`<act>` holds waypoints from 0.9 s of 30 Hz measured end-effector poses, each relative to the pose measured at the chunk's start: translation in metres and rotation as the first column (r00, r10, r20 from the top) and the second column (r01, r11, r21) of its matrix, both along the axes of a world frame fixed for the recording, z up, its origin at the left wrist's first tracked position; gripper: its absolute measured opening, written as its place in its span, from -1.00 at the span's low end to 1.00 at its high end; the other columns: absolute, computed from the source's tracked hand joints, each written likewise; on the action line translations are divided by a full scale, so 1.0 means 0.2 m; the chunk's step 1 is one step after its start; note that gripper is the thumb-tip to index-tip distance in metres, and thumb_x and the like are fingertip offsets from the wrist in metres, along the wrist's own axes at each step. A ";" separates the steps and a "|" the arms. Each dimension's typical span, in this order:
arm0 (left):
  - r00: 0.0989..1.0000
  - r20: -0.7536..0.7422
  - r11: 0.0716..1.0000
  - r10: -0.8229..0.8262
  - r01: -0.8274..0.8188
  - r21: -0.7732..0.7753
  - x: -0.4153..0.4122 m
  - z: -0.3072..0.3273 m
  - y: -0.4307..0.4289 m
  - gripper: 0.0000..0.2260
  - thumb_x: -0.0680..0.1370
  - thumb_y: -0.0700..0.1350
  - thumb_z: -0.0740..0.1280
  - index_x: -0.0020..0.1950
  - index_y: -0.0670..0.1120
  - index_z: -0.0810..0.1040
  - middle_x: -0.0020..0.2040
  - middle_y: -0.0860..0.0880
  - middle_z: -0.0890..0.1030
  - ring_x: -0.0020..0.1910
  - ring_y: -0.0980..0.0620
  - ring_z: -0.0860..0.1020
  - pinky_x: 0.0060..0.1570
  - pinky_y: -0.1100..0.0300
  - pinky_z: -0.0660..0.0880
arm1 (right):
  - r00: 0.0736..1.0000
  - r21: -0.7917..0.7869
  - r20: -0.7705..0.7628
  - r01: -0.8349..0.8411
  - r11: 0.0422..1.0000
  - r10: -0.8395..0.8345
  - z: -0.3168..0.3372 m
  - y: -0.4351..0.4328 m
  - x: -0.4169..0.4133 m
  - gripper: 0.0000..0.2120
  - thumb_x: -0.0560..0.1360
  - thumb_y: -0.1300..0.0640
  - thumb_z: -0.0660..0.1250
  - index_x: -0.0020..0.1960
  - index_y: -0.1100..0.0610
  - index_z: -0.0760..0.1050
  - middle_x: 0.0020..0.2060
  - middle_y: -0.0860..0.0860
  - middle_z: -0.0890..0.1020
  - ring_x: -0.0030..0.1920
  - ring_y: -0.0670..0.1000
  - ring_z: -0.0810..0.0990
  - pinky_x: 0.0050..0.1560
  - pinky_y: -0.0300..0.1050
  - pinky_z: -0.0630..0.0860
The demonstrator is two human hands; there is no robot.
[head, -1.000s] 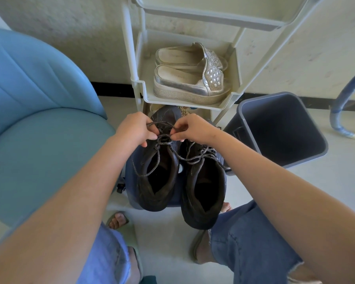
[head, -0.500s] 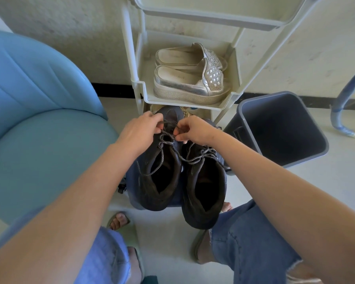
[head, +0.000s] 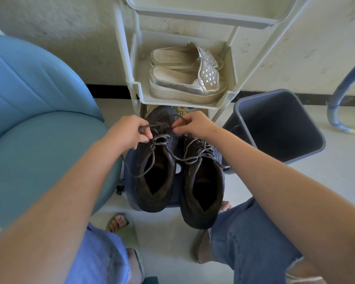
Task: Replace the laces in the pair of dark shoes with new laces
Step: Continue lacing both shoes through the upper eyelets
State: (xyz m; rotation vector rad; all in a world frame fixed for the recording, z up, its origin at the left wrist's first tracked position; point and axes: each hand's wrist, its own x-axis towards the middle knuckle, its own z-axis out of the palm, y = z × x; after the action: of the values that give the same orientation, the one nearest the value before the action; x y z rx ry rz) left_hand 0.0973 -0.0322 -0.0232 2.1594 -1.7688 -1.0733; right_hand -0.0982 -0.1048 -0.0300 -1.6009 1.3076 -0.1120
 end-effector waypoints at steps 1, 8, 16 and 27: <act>1.000 -0.003 1.000 0.018 -0.018 0.006 0.00 0.01 0.00 -0.88 0.48 -0.18 0.42 -0.23 0.01 0.61 -0.66 0.10 0.44 -0.56 0.11 0.43 -0.38 0.25 0.32 | 1.000 0.002 0.004 -0.018 1.000 0.018 0.00 0.01 0.02 -0.84 0.47 0.24 0.42 0.03 0.27 0.60 -0.38 -0.03 0.53 -0.43 -0.16 0.43 -0.48 -0.46 0.34; 0.997 -0.023 0.996 0.073 -0.071 0.059 0.00 0.02 -0.02 -0.80 0.53 -0.18 0.36 -0.23 0.07 0.63 -0.55 -0.01 0.49 -0.48 0.10 0.44 -0.38 0.24 0.32 | 0.997 -0.081 -0.051 -0.054 0.995 0.050 -0.02 0.01 0.08 -0.92 0.46 0.21 0.42 -0.10 0.20 0.55 -0.41 -0.06 0.52 -0.42 -0.18 0.47 -0.38 -0.39 0.36; 0.994 -0.086 0.993 0.073 -0.064 0.097 0.00 0.01 -0.02 -0.92 0.49 -0.16 0.41 -0.08 0.01 0.59 -0.12 -0.06 0.68 -0.48 0.10 0.48 -0.15 0.19 0.46 | 0.998 -0.091 -0.056 -0.038 0.995 0.033 -0.02 -0.01 0.08 -0.86 0.49 0.17 0.40 -0.21 0.19 0.53 -0.36 -0.10 0.54 -0.53 -0.24 0.42 -0.53 -0.47 0.28; 0.969 -0.044 0.960 0.243 -0.234 0.152 -0.02 0.01 -0.06 -0.87 0.49 -0.01 0.42 -0.22 -0.03 0.62 -0.64 0.10 0.47 -0.60 0.25 0.44 -0.57 0.37 0.27 | 0.992 -0.044 -0.123 -0.007 0.999 0.002 -0.03 -0.01 0.12 -0.76 0.48 0.19 0.38 -0.32 0.17 0.43 -0.42 0.01 0.46 -0.41 -0.07 0.40 -0.38 -0.26 0.35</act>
State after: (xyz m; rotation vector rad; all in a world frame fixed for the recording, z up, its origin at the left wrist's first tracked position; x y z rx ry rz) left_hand 0.0928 -0.0438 -0.0213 2.3217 -1.3973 -1.2250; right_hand -0.0748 -0.1062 -0.0363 -1.6702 1.4045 -0.0396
